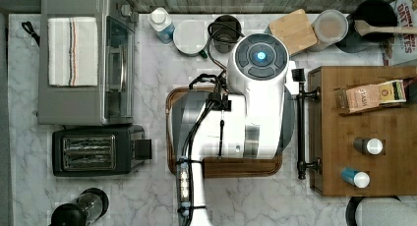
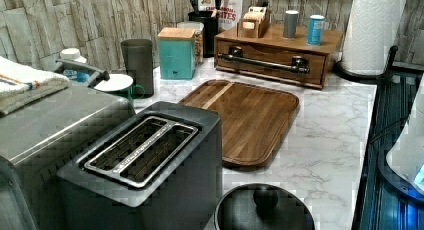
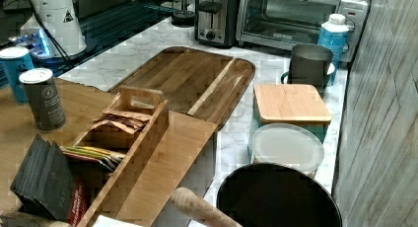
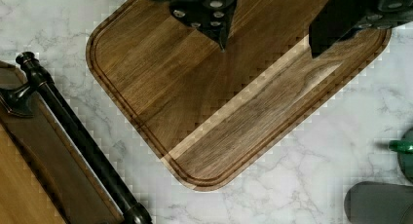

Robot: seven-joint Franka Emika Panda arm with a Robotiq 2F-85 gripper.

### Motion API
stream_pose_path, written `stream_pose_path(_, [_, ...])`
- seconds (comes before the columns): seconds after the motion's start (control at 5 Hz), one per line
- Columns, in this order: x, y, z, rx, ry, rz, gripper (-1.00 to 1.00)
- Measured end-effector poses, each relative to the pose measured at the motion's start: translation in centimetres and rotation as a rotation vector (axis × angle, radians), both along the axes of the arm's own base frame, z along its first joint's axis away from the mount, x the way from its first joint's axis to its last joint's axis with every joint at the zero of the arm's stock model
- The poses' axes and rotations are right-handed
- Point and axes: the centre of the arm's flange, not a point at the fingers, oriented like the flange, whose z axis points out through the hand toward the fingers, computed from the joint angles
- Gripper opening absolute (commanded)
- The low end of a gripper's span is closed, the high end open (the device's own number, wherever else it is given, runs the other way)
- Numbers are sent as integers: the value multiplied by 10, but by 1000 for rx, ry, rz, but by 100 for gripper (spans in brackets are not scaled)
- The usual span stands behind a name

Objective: Open the drawer.

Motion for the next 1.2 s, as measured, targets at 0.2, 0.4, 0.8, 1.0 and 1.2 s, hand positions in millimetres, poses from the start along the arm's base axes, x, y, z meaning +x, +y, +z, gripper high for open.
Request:
stream_pose_path(0.2, [2, 0, -1, 0, -9, 1, 100])
stream_pose_path(0.4, [4, 0, -8, -2, 1, 1, 100])
stream_pose_path(0.8, [2, -6, -28, -24, 13, 329, 100])
stream_pose_path(1.0, [1, -13, -41, -22, -36, 557, 100])
stream_pose_path(1.2, [3, -31, -57, -54, -131, 658, 100])
